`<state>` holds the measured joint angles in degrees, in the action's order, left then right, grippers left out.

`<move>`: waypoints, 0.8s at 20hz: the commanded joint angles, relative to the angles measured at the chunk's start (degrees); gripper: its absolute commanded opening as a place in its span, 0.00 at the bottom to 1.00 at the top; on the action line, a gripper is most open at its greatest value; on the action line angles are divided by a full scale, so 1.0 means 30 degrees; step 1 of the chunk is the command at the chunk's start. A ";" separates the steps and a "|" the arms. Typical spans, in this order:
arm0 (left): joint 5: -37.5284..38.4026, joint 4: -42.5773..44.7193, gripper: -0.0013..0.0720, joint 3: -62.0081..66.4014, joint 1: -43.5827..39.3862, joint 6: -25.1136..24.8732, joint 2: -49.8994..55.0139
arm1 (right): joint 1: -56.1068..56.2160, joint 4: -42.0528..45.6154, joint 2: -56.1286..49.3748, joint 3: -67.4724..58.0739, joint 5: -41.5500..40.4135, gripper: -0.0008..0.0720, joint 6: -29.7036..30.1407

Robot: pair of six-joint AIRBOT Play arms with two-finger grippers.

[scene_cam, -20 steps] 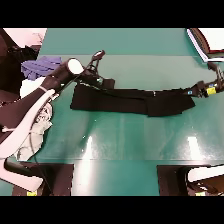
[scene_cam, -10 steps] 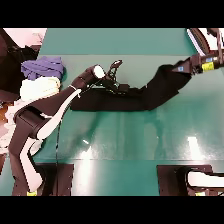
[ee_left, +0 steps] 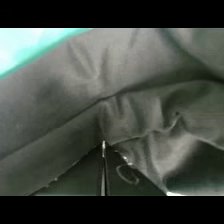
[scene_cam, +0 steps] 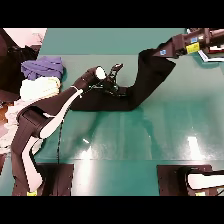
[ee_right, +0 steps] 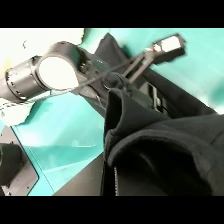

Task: Fold the shirts.

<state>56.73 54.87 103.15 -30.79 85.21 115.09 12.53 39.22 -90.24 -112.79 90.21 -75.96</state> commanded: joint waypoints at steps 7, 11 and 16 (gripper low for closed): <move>0.2805 0.3147 0.05 0.1406 0.2834 -0.0007 -0.2375 | 0.2557 -0.0015 -0.1588 -0.1209 -0.0444 0.03 -0.0138; 0.3869 0.5319 0.05 0.1406 0.6033 -0.0051 -0.5530 | 0.4466 -0.0058 -0.2601 -0.1209 -0.1661 0.03 0.0714; 0.4925 0.6433 0.05 0.1406 0.9522 -0.0051 -0.8765 | 0.8874 -0.0095 -0.5493 -0.1217 -0.6309 0.03 0.2681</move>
<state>69.41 71.77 107.31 -7.75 85.10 94.04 32.34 38.98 -102.19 -116.38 80.07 -71.57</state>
